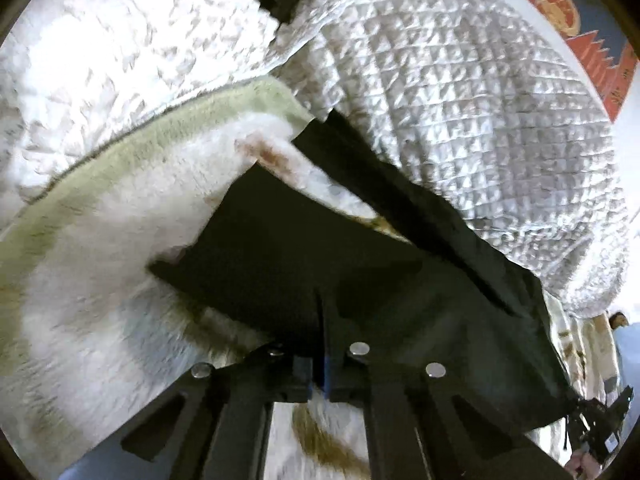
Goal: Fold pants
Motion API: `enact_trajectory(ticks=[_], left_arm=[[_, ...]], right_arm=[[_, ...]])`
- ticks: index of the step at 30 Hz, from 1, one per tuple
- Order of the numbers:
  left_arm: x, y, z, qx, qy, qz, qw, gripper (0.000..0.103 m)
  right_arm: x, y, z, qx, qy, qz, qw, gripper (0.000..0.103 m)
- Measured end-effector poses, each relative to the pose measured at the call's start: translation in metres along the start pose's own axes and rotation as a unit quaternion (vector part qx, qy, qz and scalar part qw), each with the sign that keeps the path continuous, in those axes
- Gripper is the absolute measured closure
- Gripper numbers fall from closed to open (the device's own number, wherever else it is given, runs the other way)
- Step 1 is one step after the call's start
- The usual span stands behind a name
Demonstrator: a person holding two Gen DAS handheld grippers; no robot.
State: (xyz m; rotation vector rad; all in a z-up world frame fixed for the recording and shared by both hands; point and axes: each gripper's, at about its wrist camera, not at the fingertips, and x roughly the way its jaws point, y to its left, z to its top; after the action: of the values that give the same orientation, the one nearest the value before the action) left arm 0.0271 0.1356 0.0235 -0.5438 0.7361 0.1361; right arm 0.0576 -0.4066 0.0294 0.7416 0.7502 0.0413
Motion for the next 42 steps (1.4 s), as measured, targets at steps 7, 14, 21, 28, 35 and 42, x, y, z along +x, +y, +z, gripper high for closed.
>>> enact_trajectory(ticks=[7, 14, 21, 28, 35, 42], left_arm=[[-0.062, 0.010, -0.023, 0.004, -0.005, -0.001, 1.0000, 0.099], [-0.073, 0.033, -0.065, -0.007, 0.026, 0.015, 0.9995, 0.099], [-0.078, 0.034, -0.067, 0.004, 0.025, 0.039, 0.9989, 0.093], [-0.108, 0.043, -0.033, 0.019, -0.053, 0.105, 0.9929, 0.040], [-0.032, 0.027, -0.006, 0.084, 0.030, 0.120, 0.9888, 0.036], [-0.001, 0.008, -0.014, 0.161, 0.035, 0.165, 0.9724, 0.074]], right_arm=[[-0.055, -0.007, -0.021, -0.002, 0.026, -0.002, 1.000, 0.100], [-0.070, -0.044, -0.051, 0.030, 0.056, -0.041, 0.997, 0.101], [-0.071, -0.040, -0.056, -0.001, 0.080, -0.078, 0.994, 0.096], [-0.125, -0.012, -0.044, -0.060, -0.040, -0.174, 0.982, 0.068], [-0.085, 0.033, -0.048, -0.152, 0.005, -0.104, 0.983, 0.068], [-0.028, 0.071, -0.075, -0.238, 0.086, -0.045, 0.966, 0.068]])
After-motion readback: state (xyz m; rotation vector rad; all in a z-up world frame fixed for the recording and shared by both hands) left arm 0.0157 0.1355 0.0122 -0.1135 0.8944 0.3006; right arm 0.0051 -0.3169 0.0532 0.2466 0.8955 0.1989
